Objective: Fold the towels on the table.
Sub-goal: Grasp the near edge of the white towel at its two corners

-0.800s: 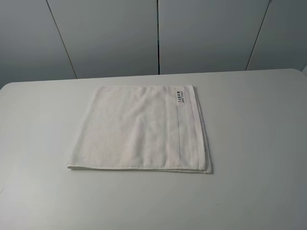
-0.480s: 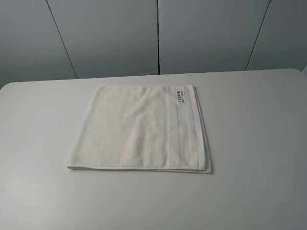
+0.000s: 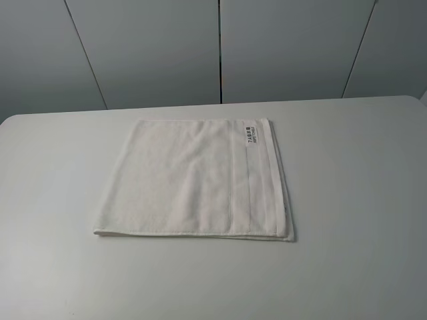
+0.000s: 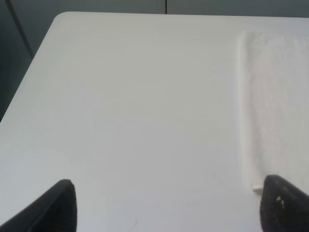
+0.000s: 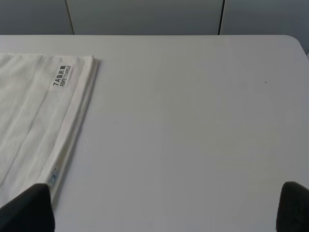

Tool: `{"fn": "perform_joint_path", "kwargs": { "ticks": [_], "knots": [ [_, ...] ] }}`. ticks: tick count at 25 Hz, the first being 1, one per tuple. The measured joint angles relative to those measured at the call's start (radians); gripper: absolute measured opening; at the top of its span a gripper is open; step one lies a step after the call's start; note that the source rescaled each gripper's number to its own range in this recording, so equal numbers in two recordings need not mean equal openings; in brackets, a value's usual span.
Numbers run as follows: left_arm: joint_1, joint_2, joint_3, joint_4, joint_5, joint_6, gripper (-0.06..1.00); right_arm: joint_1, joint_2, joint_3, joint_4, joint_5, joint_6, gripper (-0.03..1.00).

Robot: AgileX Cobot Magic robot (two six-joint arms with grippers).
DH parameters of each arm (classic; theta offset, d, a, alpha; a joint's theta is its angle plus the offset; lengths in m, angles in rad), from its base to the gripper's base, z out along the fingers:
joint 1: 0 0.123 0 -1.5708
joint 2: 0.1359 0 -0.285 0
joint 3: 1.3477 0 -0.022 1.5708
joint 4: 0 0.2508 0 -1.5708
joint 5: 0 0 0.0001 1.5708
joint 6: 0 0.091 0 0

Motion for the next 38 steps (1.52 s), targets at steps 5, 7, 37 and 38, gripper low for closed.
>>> {"fn": "perform_joint_path", "kwargs": {
  "ticks": [5, 7, 37, 38],
  "knots": [
    [0.0, 0.0, 0.0, 0.0, 0.0, 0.0, 0.98, 0.0, 0.0, 0.0, 0.0, 0.0, 0.0, 1.0],
    [0.0, 0.0, 0.0, 0.0, 0.0, 0.0, 0.98, 0.0, 0.0, 0.0, 0.0, 0.0, 0.0, 1.0],
    [0.0, 0.187, -0.04, 0.072, -0.055, 0.01, 0.98, 0.0, 0.094, -0.043, 0.026, -0.015, 0.065, 1.0],
    [0.0, 0.218, -0.053, 0.077, -0.067, 0.022, 0.98, 0.0, 0.128, -0.063, 0.026, -0.016, 0.065, 1.0]
  ]
}}
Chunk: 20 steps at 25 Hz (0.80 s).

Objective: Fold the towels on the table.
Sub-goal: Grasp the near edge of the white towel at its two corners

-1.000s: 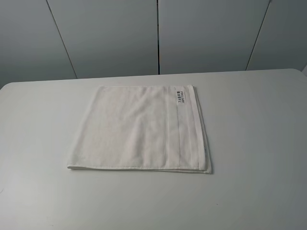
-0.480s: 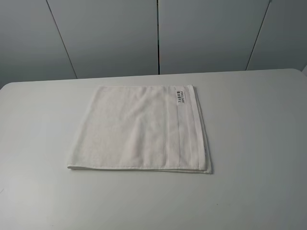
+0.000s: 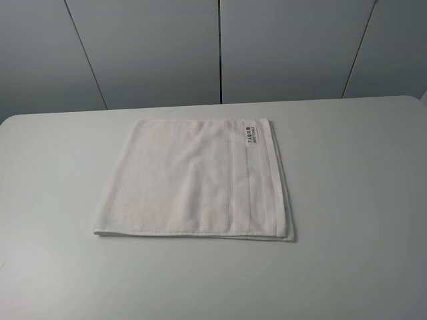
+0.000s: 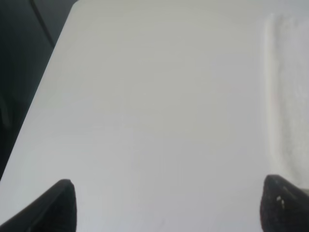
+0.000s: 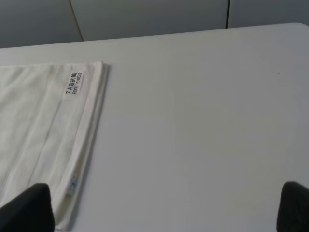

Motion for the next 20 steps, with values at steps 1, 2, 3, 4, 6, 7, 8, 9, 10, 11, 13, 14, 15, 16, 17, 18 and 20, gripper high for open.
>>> {"fn": "perform_joint_path", "kwargs": {
  "ticks": [1, 2, 3, 4, 6, 7, 8, 9, 10, 11, 13, 14, 15, 16, 17, 18, 20],
  "knots": [
    [0.0, 0.035, -0.014, 0.003, -0.014, 0.011, 0.98, 0.0, 0.045, -0.022, 0.0, -0.001, -0.015, 1.0],
    [0.0, 0.071, -0.027, 0.005, -0.027, 0.023, 0.98, 0.0, 0.092, -0.045, 0.0, -0.004, -0.03, 1.0],
    [0.0, 0.108, -0.042, 0.007, -0.041, 0.039, 0.98, 0.0, 0.143, -0.066, 0.0, -0.012, -0.043, 1.0],
    [0.0, 0.138, -0.059, 0.009, -0.055, 0.054, 0.98, 0.0, 0.185, -0.092, 0.0, -0.016, -0.062, 1.0],
    [0.0, 0.217, -0.093, 0.011, -0.074, 0.088, 0.98, 0.0, 0.287, -0.145, 0.005, -0.032, -0.116, 1.0],
    [0.0, 0.254, -0.113, 0.011, -0.081, 0.109, 0.98, 0.0, 0.33, -0.175, 0.02, -0.037, -0.148, 1.0],
    [0.0, 0.299, -0.134, 0.007, -0.082, 0.131, 0.98, 0.0, 0.381, -0.205, 0.042, -0.042, -0.191, 1.0],
    [0.0, 0.346, -0.153, -0.001, -0.086, 0.15, 0.98, 0.0, 0.434, -0.236, 0.075, -0.044, -0.233, 1.0],
    [0.0, 0.392, -0.176, -0.014, -0.087, 0.166, 0.98, 0.0, 0.487, -0.261, 0.108, -0.046, -0.268, 1.0],
    [0.0, 0.431, -0.2, -0.035, -0.088, 0.187, 0.98, 0.0, 0.531, -0.29, 0.155, -0.046, -0.312, 1.0],
    [0.0, 0.523, -0.243, -0.091, -0.09, 0.252, 0.98, 0.0, 0.634, -0.34, 0.236, -0.05, -0.4, 1.0],
    [0.0, 0.562, -0.266, -0.127, -0.09, 0.296, 0.98, 0.0, 0.686, -0.366, 0.26, -0.05, -0.435, 1.0],
    [0.0, 0.609, -0.289, -0.16, -0.082, 0.341, 0.98, 0.0, 0.728, -0.39, 0.281, -0.05, -0.475, 1.0],
    [0.0, 0.658, -0.308, -0.197, -0.075, 0.382, 0.98, 0.0, 0.78, -0.413, 0.291, -0.05, -0.508, 1.0],
    [0.0, 0.708, -0.331, -0.233, -0.071, 0.414, 0.98, 0.004, 0.831, -0.43, 0.294, -0.05, -0.525, 1.0],
    [0.0, 0.749, -0.352, -0.267, -0.069, 0.455, 0.98, 0.016, 0.881, -0.447, 0.297, -0.055, -0.547, 1.0],
    [0.0, 0.842, -0.384, -0.329, -0.069, 0.542, 0.98, 0.043, 0.971, -0.472, 0.301, -0.058, -0.588, 1.0]
  ]
}}
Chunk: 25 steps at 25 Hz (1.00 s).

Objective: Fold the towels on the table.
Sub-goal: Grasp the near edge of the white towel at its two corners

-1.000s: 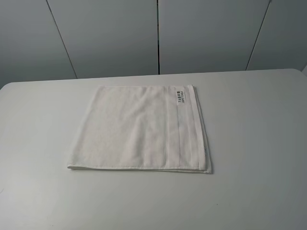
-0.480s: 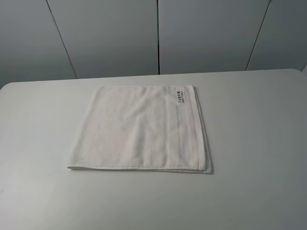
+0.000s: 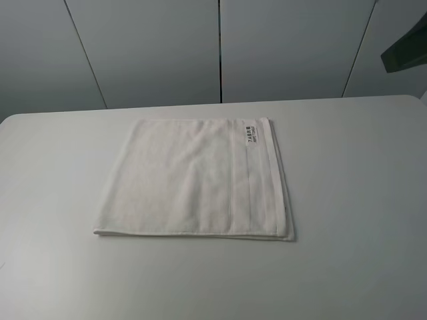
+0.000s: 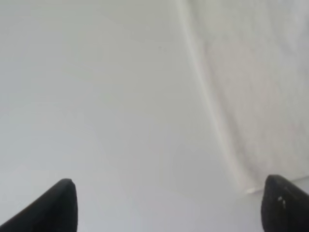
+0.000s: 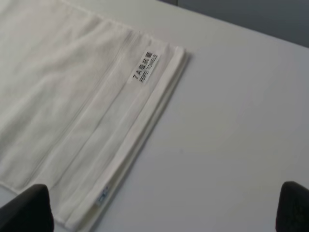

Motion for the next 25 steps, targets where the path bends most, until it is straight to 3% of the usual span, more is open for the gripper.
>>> {"fn": "perform_joint_path", "kwargs": {
  "ticks": [6, 10, 13, 16, 19, 25],
  "knots": [
    [-0.005, 0.232, -0.059, -0.129, -0.011, 0.203, 0.98, 0.151, 0.225, -0.026, -0.083, -0.002, -0.086, 1.0],
    [-0.108, 0.354, -0.062, -0.131, -0.043, 0.289, 0.98, 0.24, 0.35, -0.026, -0.125, -0.002, -0.147, 1.0],
    [-0.233, 0.431, -0.062, -0.083, -0.08, 0.343, 0.98, 0.275, 0.425, -0.026, -0.128, -0.002, -0.211, 1.0],
    [-0.339, 0.511, -0.062, 0.028, -0.117, 0.367, 0.98, 0.31, 0.486, -0.026, -0.134, -0.002, -0.297, 1.0],
    [-0.403, 0.59, -0.062, 0.118, -0.143, 0.374, 0.98, 0.352, 0.539, -0.026, -0.157, -0.002, -0.344, 1.0],
    [-0.459, 0.708, -0.063, 0.205, -0.119, 0.381, 0.98, 0.448, 0.631, -0.026, -0.204, -0.016, -0.359, 1.0]
  ]
}}
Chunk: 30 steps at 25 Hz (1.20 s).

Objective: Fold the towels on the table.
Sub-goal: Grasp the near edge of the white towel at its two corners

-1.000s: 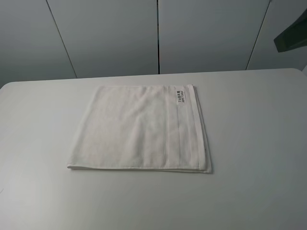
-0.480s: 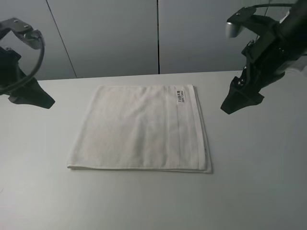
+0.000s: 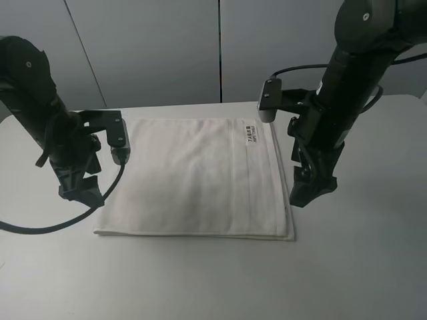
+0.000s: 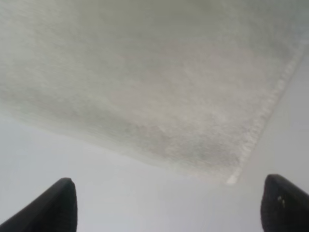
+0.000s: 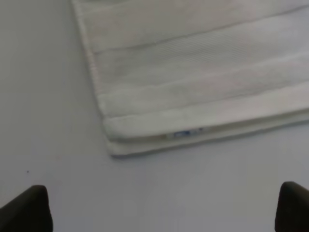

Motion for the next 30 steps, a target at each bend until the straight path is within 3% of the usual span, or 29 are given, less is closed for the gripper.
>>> {"fn": "perform_joint_path", "kwargs": {
  "ticks": [4, 12, 30],
  "knots": [
    [-0.029, 0.019, 0.0, 0.015, 0.044, 0.018, 0.98, 0.046, 0.053, 0.0, -0.024, -0.033, -0.002, 1.0],
    [-0.083, 0.026, 0.023, 0.052, 0.065, 0.044, 0.98, 0.052, 0.106, 0.0, -0.024, -0.092, 0.0, 1.0],
    [-0.093, 0.185, 0.05, 0.059, -0.006, 0.027, 0.98, 0.052, 0.13, 0.028, -0.024, -0.118, 0.016, 1.0]
  ]
}}
